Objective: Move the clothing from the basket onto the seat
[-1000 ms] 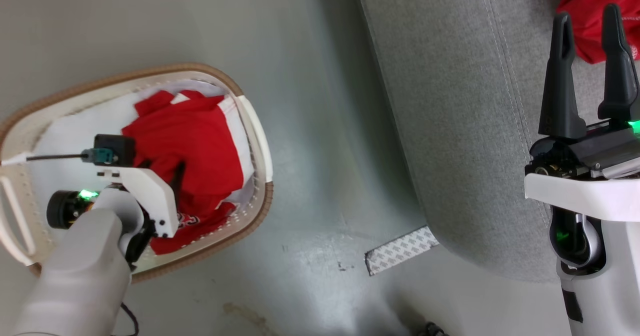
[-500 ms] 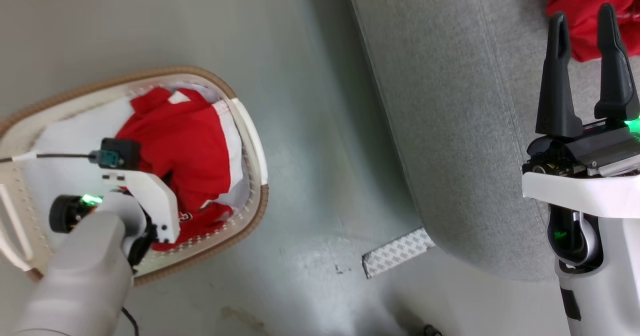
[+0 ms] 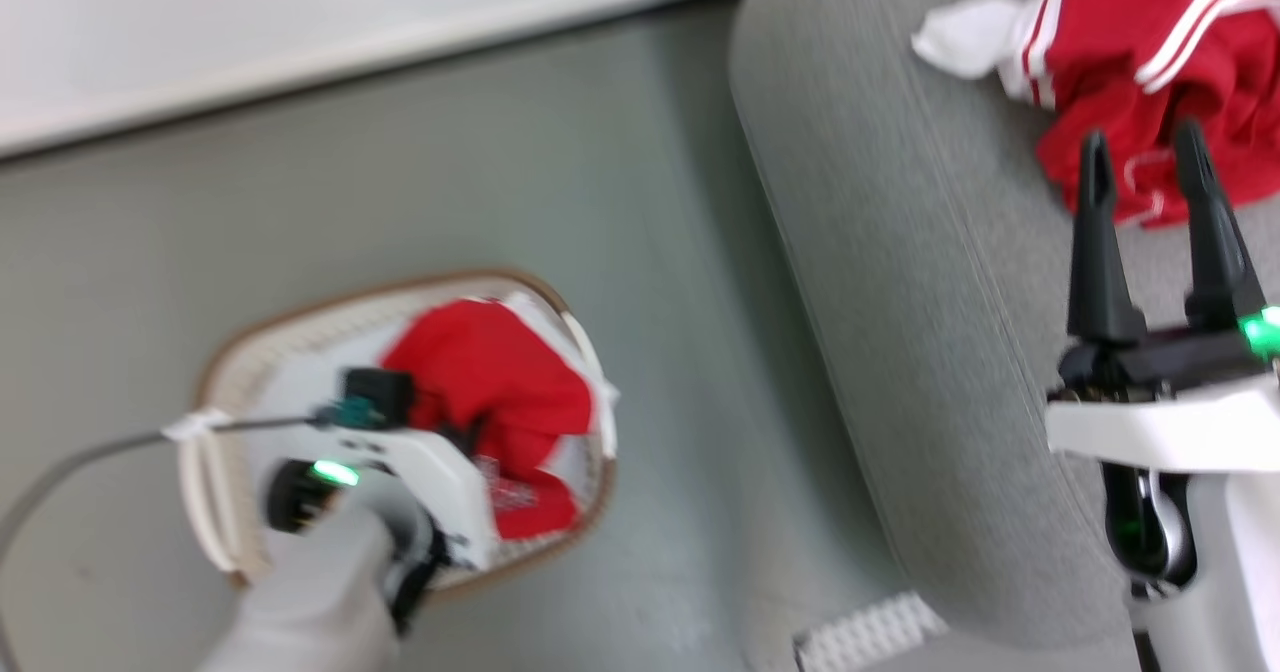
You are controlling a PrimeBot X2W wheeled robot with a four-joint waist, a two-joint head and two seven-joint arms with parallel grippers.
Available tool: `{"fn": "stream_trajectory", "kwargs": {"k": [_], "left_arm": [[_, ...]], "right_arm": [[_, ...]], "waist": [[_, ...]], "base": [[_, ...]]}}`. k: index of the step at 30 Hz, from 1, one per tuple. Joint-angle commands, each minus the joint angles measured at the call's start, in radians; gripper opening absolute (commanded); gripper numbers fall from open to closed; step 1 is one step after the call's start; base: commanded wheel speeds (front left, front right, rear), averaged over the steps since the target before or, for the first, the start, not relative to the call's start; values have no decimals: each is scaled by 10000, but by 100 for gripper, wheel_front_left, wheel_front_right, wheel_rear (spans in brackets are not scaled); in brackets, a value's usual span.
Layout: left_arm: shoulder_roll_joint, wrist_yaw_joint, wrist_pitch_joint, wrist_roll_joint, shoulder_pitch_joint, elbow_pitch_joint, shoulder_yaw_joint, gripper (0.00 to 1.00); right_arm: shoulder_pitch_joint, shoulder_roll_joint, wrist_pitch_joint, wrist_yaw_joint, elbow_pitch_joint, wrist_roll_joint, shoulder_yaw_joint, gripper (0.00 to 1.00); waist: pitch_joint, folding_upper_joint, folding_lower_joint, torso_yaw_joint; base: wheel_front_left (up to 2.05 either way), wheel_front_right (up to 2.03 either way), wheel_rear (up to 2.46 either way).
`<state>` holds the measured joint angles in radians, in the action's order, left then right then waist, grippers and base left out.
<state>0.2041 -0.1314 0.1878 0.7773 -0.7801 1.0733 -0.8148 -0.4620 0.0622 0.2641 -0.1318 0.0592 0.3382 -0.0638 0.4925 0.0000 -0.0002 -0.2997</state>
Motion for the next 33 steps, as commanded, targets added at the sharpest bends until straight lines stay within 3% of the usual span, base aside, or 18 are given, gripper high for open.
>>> {"fn": "stream_trajectory", "kwargs": {"k": [1,9,19,33], "left_arm": [[-65,15,118,120,203,-94,-66,0],[-186,15,740,352,697,-1233,-495,0],[141,319,764,-691,1401,-3919,590,0],[826,1173,453,-933,1962,-7235,924,0]], "right_arm": [[238,107,2,22,69,-81,38,100],[1327,553,2,22,558,215,170,100],[2521,689,2,22,949,568,112,100],[2913,557,2,22,1129,853,-825,100]], "waist": [[-1199,0,2,839],[-3141,0,2,1790],[-4848,0,2,2527],[-5372,0,2,2803]], "base": [[0,0,0],[0,0,0],[0,0,0],[0,0,0]]}}
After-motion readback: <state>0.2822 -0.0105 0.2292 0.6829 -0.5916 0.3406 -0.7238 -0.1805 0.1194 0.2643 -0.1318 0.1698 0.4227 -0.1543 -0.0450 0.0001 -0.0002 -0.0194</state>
